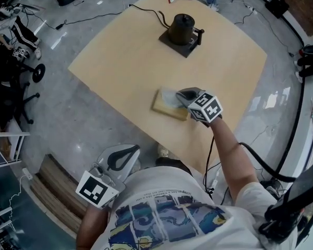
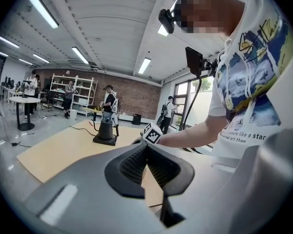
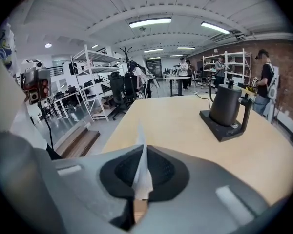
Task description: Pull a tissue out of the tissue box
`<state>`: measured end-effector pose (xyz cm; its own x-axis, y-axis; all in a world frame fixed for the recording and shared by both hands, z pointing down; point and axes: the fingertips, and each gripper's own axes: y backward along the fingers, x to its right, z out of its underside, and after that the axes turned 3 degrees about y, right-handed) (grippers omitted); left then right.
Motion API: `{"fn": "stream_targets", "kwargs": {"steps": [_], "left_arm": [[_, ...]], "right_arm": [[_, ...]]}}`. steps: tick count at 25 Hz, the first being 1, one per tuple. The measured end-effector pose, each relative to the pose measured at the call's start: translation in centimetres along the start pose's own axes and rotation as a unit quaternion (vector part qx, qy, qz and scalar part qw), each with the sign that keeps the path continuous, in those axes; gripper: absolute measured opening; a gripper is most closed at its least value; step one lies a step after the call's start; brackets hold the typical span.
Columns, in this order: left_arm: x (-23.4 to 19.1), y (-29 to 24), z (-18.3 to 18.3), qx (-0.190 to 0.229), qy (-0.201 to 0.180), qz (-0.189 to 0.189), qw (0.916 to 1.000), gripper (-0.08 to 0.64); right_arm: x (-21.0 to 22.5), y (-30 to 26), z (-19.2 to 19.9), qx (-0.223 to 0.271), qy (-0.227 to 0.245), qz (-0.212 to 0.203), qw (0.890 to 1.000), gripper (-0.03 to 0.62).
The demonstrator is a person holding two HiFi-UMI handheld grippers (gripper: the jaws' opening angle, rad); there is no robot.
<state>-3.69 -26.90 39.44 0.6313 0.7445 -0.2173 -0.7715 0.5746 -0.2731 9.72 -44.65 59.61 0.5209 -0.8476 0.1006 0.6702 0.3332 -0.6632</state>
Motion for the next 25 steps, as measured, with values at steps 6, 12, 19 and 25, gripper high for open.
{"fn": "stream_targets", "kwargs": {"steps": [6, 12, 19, 25], "left_arm": [[-0.4, 1.9, 0.7, 0.005, 0.0, 0.003, 1.0, 0.003], [-0.4, 3.9, 0.9, 0.011, 0.001, 0.006, 0.9999, 0.003], [-0.3, 6.1, 1.3, 0.021, -0.004, 0.009, 0.9997, 0.003], [0.2, 7.3, 1.5, 0.029, -0.009, 0.018, 0.9994, 0.003]], "right_arm": [[-0.7, 0.7, -0.3, -0.001, 0.007, 0.024, 1.0, 0.003], [-1.5, 1.6, -1.0, -0.004, 0.014, 0.046, 0.999, 0.003], [-2.4, 3.0, -1.9, 0.001, 0.024, 0.074, 0.997, 0.003], [-3.2, 4.3, -2.9, 0.012, 0.027, 0.096, 0.995, 0.003]]}}
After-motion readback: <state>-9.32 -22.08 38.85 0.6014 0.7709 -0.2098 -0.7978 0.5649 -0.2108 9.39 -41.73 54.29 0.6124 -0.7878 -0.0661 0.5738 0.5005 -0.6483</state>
